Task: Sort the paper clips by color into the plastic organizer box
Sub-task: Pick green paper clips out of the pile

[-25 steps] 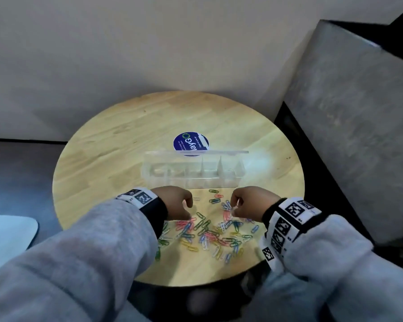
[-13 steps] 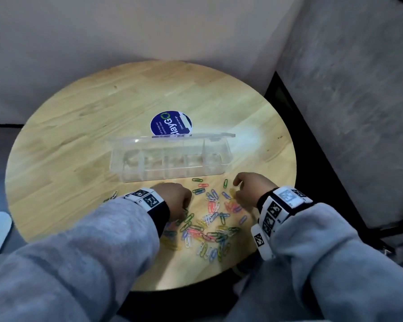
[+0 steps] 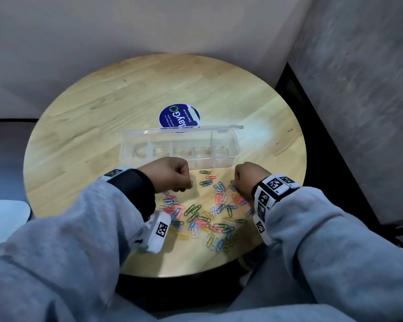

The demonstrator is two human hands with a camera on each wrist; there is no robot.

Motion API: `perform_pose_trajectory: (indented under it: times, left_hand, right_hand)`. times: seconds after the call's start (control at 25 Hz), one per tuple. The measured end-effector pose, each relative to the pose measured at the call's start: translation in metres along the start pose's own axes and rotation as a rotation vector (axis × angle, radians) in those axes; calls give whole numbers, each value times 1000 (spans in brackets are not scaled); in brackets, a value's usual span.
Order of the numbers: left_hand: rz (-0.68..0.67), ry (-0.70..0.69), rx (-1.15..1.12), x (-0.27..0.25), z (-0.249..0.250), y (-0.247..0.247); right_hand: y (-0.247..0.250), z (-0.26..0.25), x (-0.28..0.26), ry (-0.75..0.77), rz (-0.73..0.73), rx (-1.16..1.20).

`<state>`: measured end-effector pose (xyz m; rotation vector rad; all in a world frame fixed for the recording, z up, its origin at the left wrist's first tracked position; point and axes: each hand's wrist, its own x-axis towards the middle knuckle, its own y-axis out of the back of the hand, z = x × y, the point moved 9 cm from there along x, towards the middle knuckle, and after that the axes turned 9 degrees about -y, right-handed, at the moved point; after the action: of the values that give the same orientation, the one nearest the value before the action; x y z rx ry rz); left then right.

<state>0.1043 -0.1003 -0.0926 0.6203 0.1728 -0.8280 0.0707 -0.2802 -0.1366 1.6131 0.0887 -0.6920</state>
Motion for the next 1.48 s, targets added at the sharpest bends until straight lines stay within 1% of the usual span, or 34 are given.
perform_pose_trajectory:
  times: [0.08,0.16,0.2,0.28,0.36,0.4,0.44,0.48,0.52,0.56,0.6,0.68,0.84,0.96,1.12,1.24,1.32,1.48]
  left_hand:
    - [46,20,-253,-5,0,4]
    - [77,73,-419,-10,-4,3]
    - [84,101,-468,-12,-5,0]
    - [87,141,-507,-15,-9,-6]
    - [109,203,-479,-14,-16,-10]
    - [110,231,-394,-14,-20,-11]
    - [96,244,-225,-11,-22,-11]
    - [58,249,24,-8,-25,-11]
    - [15,248,276,-5,-26,-13]
    - [-12,248,477,-4,-26,-13]
    - [-30,267,590,-3,-26,-18]
    - [-45,302,677,1,-28,-26]
    - [-103,343,738,5,-29,-39]
    - [-126,349,756,4,-33,-42]
    - [-106,325,706,4,-36,-44]
    - [-63,296,677,6,-34,-45]
    - [-52,273,672,9,-33,-47]
    - [-59,285,633,9,-35,-48]
  right_hand:
    - [-5,0,-4,-21,-27,-14]
    - [-8,-2,-11,-20,-56,-6]
    - [-5,-2,-15,-13,-54,65]
    - [4,5,-21,2,-42,358]
    - [9,11,-24,33,-95,737]
    - [7,13,-26,37,-152,894]
    - [5,14,-27,42,-208,989]
    - [1,14,-28,47,-256,1005]
    - [-3,14,-30,49,-286,960]
    - [-3,13,-32,56,-297,897]
    - [-5,13,-33,57,-310,860]
    - [-6,11,-34,64,-331,783]
    - [-15,2,-44,151,-286,340]
    - [-20,-2,-47,148,-249,187]
    - [-31,-13,-43,129,-167,-8]
    - [-31,-16,-39,104,-124,-37]
    - [-28,-17,-37,123,-114,-5]
    - [-26,-15,-35,140,-131,86]
